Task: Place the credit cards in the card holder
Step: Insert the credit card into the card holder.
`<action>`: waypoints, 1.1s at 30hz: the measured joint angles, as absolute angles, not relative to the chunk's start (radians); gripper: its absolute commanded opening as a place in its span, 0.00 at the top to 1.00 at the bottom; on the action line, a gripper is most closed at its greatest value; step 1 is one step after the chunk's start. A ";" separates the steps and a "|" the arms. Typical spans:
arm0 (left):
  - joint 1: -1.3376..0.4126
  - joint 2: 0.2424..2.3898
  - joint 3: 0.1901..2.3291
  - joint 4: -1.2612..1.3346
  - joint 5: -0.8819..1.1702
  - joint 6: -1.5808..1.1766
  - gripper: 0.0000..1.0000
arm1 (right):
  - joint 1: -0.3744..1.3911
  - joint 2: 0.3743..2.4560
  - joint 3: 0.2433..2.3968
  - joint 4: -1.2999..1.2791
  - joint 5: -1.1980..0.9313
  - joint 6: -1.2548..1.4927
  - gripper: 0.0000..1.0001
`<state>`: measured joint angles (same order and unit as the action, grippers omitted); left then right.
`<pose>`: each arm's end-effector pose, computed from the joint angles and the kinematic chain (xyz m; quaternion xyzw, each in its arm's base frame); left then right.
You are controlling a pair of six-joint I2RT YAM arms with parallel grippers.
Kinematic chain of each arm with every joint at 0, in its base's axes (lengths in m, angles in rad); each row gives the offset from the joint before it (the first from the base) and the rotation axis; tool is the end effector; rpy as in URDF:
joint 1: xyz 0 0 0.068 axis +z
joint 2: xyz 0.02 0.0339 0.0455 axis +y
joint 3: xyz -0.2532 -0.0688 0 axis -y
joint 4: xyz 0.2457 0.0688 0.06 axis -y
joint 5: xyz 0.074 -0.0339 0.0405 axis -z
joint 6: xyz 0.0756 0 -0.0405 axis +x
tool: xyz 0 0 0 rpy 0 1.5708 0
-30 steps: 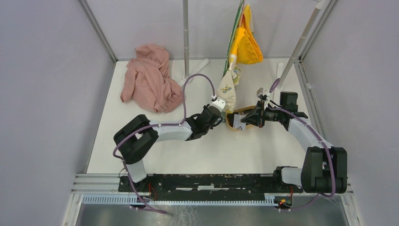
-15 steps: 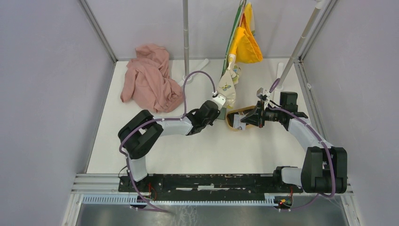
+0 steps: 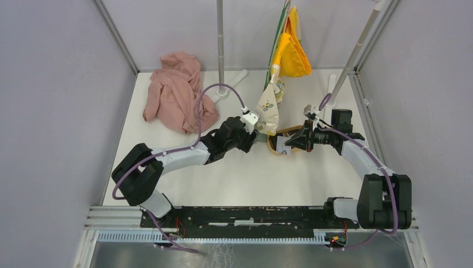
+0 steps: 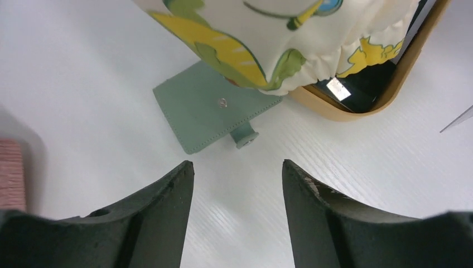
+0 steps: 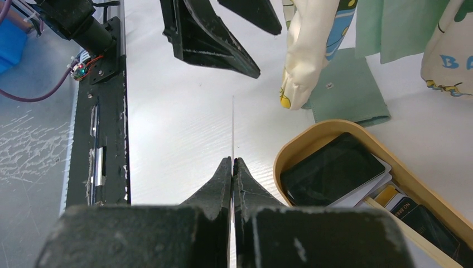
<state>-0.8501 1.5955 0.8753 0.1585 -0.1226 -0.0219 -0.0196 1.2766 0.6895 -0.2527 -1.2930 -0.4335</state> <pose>0.2555 -0.2769 0.1703 0.3245 0.8118 -0.1552 0.4600 0.2490 0.0678 0.1991 -0.3639 0.6853 0.4841 0.4044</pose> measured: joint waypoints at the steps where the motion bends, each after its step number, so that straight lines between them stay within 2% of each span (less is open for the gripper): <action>1: -0.845 1.580 0.870 0.156 -0.106 -0.019 0.33 | -0.020 1.277 0.690 -0.253 -1.293 -0.434 1.00; 5: -0.830 1.583 0.881 0.143 -0.037 0.049 0.33 | -0.019 1.277 0.690 -0.253 -1.293 -0.435 1.00; 14: -0.828 1.788 0.989 0.047 0.064 0.199 0.35 | -0.017 1.277 0.690 -0.256 -1.293 -0.435 1.00; 19: -0.819 1.832 1.031 0.039 0.064 0.223 0.73 | -0.015 1.277 0.690 -0.257 -1.294 -0.435 1.00; 23: -0.817 1.847 1.041 0.039 0.065 0.227 0.97 | -0.015 1.277 0.690 -0.257 -1.294 -0.435 1.00; 29: -0.817 1.840 1.037 0.039 0.067 0.194 0.98 | -0.015 1.278 0.690 -0.257 -1.294 -0.435 1.00; 33: -0.822 1.745 0.960 0.040 0.082 0.086 0.98 | -0.015 1.278 0.690 -0.261 -1.293 -0.438 1.00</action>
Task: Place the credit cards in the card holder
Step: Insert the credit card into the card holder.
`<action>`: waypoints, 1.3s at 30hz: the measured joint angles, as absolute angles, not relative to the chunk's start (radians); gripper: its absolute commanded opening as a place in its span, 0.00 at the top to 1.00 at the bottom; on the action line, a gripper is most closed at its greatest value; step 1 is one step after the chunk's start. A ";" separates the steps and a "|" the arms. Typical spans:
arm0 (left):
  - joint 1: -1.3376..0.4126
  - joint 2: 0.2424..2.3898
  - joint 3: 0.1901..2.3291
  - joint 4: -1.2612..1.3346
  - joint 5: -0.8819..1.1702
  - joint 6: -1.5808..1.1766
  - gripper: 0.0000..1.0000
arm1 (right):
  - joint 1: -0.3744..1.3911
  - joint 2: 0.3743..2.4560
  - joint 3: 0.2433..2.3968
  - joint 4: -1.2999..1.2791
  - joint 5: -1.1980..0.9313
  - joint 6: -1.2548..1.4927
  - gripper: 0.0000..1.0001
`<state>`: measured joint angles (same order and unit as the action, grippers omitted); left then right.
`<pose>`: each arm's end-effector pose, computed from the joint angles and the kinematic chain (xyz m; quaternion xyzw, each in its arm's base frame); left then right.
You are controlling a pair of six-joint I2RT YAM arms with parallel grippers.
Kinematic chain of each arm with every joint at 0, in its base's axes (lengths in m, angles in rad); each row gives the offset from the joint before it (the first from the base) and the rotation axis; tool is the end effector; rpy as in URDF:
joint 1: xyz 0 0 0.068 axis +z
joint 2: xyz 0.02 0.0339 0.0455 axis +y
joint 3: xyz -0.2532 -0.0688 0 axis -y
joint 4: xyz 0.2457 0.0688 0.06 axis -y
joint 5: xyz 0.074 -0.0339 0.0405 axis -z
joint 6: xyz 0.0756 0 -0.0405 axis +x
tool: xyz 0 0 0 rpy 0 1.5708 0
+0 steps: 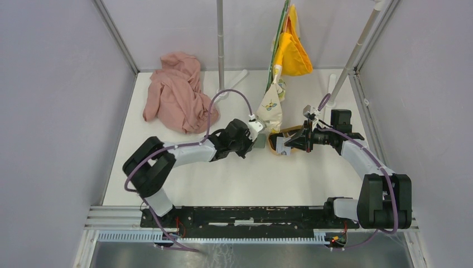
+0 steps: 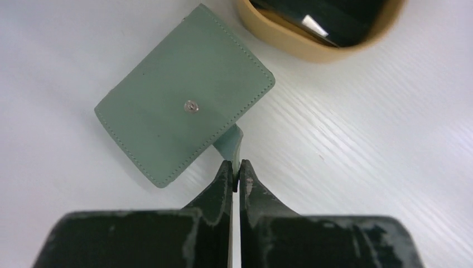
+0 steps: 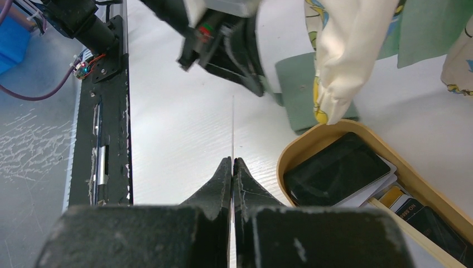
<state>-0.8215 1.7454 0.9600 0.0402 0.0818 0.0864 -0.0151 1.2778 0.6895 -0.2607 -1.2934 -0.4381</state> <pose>0.2611 -0.2897 0.1303 0.4161 0.8153 -0.1790 0.3606 0.2482 0.0690 0.1984 -0.3648 0.6854 0.4860 0.4013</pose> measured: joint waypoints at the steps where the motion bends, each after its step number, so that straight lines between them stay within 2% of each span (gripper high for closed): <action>1: -0.829 1.703 0.925 0.042 0.078 0.043 0.98 | -0.015 1.278 0.690 -0.263 -1.293 -0.439 1.00; 7: -1.029 1.475 0.753 0.033 -0.029 -0.250 0.98 | -0.015 1.278 0.690 -0.277 -1.290 -0.454 1.00; 9: -1.119 1.459 0.732 0.032 -0.075 -0.350 0.94 | -0.015 1.278 0.690 -0.283 -1.288 -0.459 1.00; 13: -1.267 1.500 0.735 0.038 -0.155 -0.537 0.65 | -0.015 1.278 0.690 -0.296 -1.279 -0.470 1.00; 17: -1.317 1.617 0.825 0.057 -0.186 -0.641 0.52 | -0.016 1.278 0.690 -0.313 -1.266 -0.482 1.00; 20: -1.320 1.676 0.910 0.092 -0.180 -0.655 0.46 | -0.020 1.278 0.691 -0.321 -1.248 -0.490 1.00; 24: -1.327 1.638 0.939 0.101 -0.202 -0.628 0.34 | -0.022 1.278 0.699 -0.334 -1.229 -0.505 1.00; 33: -1.395 1.348 0.850 -0.165 -0.398 -0.462 0.18 | -0.022 1.278 0.704 -0.352 -1.217 -0.522 1.00; 39: -1.483 1.441 0.849 -0.345 -0.520 -0.420 0.06 | -0.022 1.283 0.704 -0.353 -1.210 -0.522 1.00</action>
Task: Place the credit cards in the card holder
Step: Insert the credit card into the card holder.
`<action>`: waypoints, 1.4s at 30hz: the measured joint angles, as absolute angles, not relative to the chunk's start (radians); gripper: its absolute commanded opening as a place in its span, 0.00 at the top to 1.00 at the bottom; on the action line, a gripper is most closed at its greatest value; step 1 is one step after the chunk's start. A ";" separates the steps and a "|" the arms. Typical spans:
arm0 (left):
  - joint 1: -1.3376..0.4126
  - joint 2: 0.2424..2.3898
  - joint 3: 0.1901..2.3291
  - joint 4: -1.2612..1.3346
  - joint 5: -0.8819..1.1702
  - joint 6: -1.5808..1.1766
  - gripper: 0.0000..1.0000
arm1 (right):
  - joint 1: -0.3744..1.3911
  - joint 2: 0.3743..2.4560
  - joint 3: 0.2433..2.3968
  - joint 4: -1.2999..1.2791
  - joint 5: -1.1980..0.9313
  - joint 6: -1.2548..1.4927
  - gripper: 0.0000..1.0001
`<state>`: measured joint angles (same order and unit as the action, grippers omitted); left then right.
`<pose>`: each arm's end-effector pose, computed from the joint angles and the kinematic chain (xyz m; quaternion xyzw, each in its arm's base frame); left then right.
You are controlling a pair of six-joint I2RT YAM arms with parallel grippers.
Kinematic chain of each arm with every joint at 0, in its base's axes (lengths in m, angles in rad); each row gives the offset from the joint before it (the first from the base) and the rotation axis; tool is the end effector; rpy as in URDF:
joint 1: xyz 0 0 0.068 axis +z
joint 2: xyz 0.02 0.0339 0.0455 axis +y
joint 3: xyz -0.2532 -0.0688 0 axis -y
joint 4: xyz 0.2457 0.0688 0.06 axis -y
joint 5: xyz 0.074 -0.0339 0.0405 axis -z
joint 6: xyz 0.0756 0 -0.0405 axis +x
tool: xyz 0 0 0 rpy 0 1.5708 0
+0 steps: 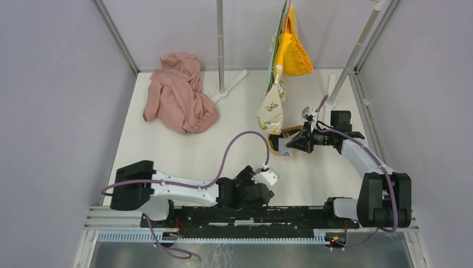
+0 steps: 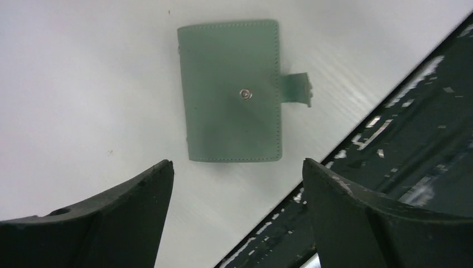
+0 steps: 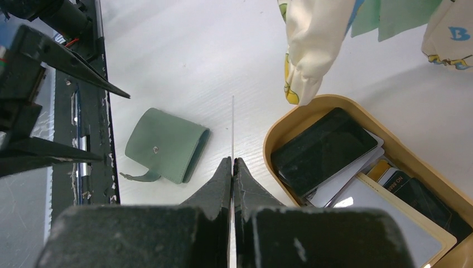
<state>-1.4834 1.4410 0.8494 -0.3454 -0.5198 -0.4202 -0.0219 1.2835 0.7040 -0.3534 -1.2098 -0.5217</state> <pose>0.0642 -0.3029 0.1648 0.3965 0.8322 -0.1036 0.3736 0.2482 0.0653 0.1911 -0.3659 0.7127 0.4509 0.3934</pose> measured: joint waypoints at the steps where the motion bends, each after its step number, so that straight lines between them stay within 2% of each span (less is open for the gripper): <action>1: -1.491 1.473 0.862 -0.363 -0.537 -0.420 0.03 | -0.022 1.287 0.704 -0.353 -1.208 -0.522 1.00; 5: -1.514 1.629 0.922 -0.423 -0.636 -0.419 0.00 | -0.022 1.297 0.704 -0.353 -1.200 -0.521 1.00; 10: -1.516 1.675 0.924 -0.406 -0.661 -0.398 0.00 | -0.022 1.304 0.704 -0.353 -1.195 -0.521 1.00; 16: -1.491 1.676 0.921 -0.329 -0.600 -0.348 0.25 | -0.022 1.304 0.704 -0.353 -1.195 -0.521 1.00; 18: -1.465 1.676 0.912 -0.297 -0.558 -0.330 0.39 | -0.022 1.304 0.704 -0.353 -1.195 -0.521 1.00; 22: -1.407 1.676 0.892 -0.262 -0.489 -0.315 0.57 | -0.022 1.304 0.704 -0.353 -1.195 -0.521 1.00; 29: -1.361 1.663 0.892 -0.236 -0.438 -0.301 0.78 | -0.022 1.304 0.704 -0.353 -1.195 -0.521 1.00; 37: -1.302 1.594 0.881 -0.237 -0.407 -0.299 0.98 | -0.022 1.304 0.704 -0.353 -1.196 -0.521 1.00; 42: -1.270 1.543 0.881 -0.242 -0.408 -0.298 0.98 | -0.022 1.304 0.704 -0.353 -1.196 -0.521 1.00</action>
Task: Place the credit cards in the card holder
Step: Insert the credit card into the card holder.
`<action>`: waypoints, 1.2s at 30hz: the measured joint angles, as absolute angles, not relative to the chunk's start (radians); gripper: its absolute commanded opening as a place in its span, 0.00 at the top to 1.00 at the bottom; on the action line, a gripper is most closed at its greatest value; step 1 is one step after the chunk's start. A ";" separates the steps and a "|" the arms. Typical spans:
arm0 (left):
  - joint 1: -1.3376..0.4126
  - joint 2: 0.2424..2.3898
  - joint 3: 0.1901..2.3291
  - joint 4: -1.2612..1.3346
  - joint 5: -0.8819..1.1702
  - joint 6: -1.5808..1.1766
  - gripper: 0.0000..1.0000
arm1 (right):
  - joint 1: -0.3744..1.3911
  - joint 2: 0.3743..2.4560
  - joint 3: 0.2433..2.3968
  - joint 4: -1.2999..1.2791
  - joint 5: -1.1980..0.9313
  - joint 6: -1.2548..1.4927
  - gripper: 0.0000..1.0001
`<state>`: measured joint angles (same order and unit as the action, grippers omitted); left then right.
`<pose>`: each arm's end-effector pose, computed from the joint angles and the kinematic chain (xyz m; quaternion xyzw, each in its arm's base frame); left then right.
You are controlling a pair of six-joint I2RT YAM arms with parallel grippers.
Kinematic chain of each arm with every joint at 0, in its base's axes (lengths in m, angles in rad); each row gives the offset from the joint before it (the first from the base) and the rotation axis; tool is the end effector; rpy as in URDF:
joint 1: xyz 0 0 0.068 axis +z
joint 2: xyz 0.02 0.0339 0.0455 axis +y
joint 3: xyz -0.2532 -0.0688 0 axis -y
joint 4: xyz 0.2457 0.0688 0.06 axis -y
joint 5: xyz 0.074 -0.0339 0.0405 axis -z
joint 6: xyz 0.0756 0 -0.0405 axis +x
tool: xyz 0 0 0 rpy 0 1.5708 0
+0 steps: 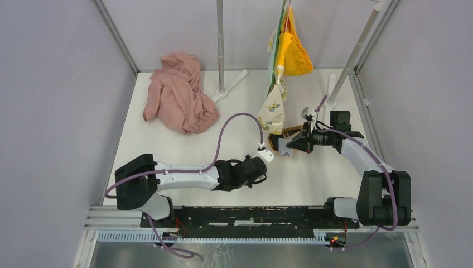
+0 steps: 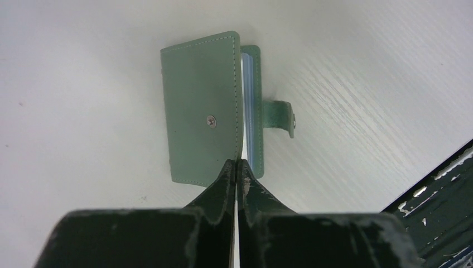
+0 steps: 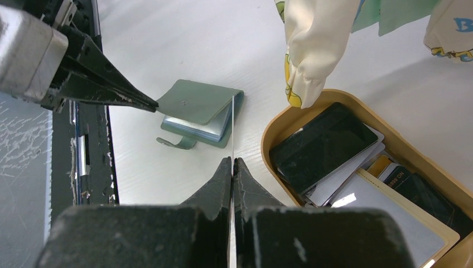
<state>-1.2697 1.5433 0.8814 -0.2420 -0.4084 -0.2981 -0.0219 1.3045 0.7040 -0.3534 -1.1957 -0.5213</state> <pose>0.1273 -0.3086 0.1503 0.3733 0.8492 -0.0906 0.3623 0.2503 0.0649 0.1855 -0.3602 0.7209 0.4493 0.3856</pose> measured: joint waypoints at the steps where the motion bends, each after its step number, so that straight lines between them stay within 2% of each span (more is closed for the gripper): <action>1: -1.262 1.536 0.881 -0.244 -0.408 -0.298 0.98 | -0.022 1.304 0.704 -0.353 -1.196 -0.521 1.00; 9: -1.138 1.414 0.825 -0.226 -0.354 -0.305 0.98 | -0.010 1.298 0.704 -0.355 -1.221 -0.530 1.00; 16: -0.937 1.255 0.726 -0.141 -0.181 -0.397 0.98 | 0.114 1.291 0.686 -0.276 -1.249 -0.488 1.00; 27: -0.691 1.228 0.570 0.043 0.142 -0.584 0.98 | 0.274 1.290 0.625 -0.037 -1.211 -0.292 1.00; 31: -0.652 1.187 0.514 0.081 0.170 -0.632 0.98 | 0.278 1.278 0.553 0.152 -1.142 -0.120 1.00; 36: -0.645 1.119 0.452 0.091 0.160 -0.671 0.98 | 0.295 1.268 0.419 0.456 -1.040 0.223 1.00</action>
